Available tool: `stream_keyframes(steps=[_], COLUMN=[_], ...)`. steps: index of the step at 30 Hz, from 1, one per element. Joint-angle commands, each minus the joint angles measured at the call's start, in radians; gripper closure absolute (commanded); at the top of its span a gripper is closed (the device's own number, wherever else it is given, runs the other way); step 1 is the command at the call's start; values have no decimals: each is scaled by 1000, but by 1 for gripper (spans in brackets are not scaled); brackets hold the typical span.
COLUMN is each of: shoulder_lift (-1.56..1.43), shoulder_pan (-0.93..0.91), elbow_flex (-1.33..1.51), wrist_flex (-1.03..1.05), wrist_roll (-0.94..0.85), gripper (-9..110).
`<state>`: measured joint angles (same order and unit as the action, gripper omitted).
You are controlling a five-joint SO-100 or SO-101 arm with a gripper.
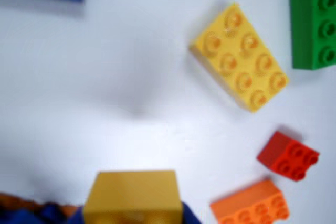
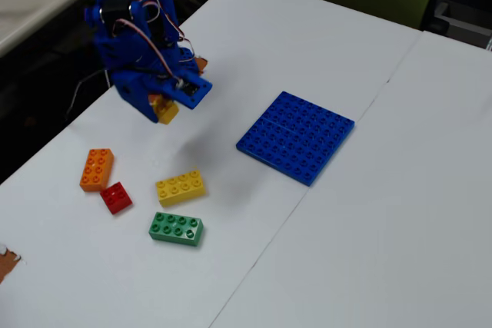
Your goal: Pick up the 2x2 yellow block and go up the 8x8 blue block.
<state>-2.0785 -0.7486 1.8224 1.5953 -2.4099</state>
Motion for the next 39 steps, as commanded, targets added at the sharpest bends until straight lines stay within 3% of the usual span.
stream_keyframes(steps=[1,4,6,14,22,29,33,39], shoulder_lift=[-158,-287,-341,-403,-359,-202,2,89], shoulder_pan=[232,459,535,724,788,795,753,764], elbow_flex=[-117,-94,-92,-126,-127,-130,-538,-672], wrist_flex=[152,89,37,-178,-313,-192,161,156], wrist_roll=[351,623,707,904,956,802,756,818], gripper=[101,101,101,101,102,102,101,101])
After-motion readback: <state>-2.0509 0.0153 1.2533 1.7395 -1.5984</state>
